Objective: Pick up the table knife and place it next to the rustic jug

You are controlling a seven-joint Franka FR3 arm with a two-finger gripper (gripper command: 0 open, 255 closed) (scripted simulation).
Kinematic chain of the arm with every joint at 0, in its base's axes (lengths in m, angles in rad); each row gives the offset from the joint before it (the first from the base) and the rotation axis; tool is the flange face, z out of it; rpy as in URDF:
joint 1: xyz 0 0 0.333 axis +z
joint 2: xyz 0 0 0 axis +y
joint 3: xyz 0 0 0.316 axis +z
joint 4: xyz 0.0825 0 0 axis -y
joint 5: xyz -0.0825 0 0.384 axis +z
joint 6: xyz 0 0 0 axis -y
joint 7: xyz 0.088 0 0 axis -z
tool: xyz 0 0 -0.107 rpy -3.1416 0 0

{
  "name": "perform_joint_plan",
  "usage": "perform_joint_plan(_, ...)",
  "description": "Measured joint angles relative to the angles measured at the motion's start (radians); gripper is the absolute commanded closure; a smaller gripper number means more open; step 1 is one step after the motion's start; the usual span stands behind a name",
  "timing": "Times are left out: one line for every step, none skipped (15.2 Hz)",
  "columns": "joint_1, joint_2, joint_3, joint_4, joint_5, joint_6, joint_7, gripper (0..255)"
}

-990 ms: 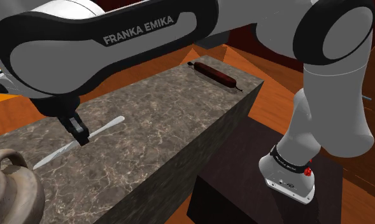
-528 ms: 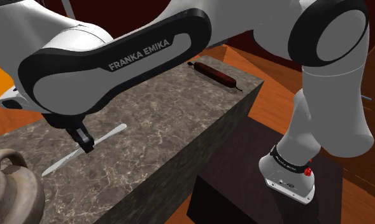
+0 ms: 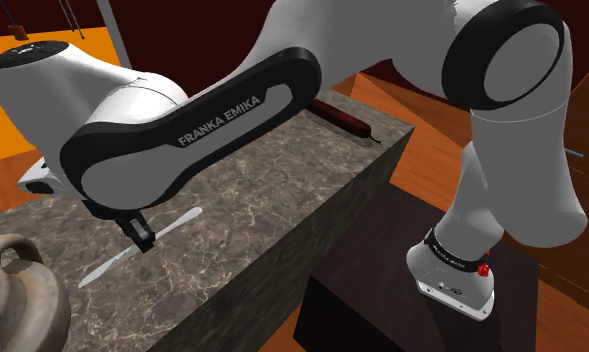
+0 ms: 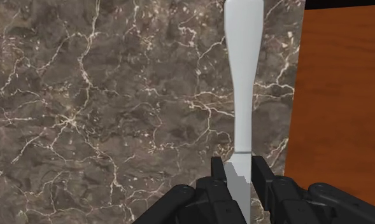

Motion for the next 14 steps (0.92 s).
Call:
perform_joint_plan(0.000, 0.005, -0.001, -0.006, -0.002, 0.011, 0.002, 255)
perform_joint_plan(0.001, 0.008, -0.001, -0.017, -0.003, 0.024, 0.005, 255)
perform_joint_plan(0.002, 0.014, -0.002, -0.022, -0.005, 0.035, 0.006, 255)
perform_joint_plan(0.003, 0.022, -0.003, -0.022, -0.007, 0.043, 0.007, 255)
perform_joint_plan(0.003, 0.027, -0.004, -0.027, -0.008, 0.053, 0.008, 255)
perform_joint_plan(0.003, 0.034, -0.006, -0.030, -0.010, 0.063, 0.008, 255)
perform_joint_plan(0.003, 0.037, -0.006, -0.038, -0.011, 0.074, 0.010, 255)
perform_joint_plan(0.003, 0.043, -0.008, -0.042, -0.013, 0.083, 0.010, 255)
perform_joint_plan(0.004, 0.046, -0.008, -0.051, -0.015, 0.096, 0.013, 255)
perform_joint_plan(0.004, 0.054, -0.010, -0.054, -0.016, 0.107, 0.014, 255)
perform_joint_plan(0.005, 0.062, -0.011, -0.055, -0.018, 0.115, 0.015, 255)
perform_joint_plan(0.007, 0.070, -0.012, -0.059, -0.021, 0.127, 0.017, 255)
perform_joint_plan(0.007, 0.076, -0.013, -0.061, -0.022, 0.135, 0.019, 255)
perform_joint_plan(0.007, 0.083, -0.015, -0.064, -0.024, 0.145, 0.019, 255)
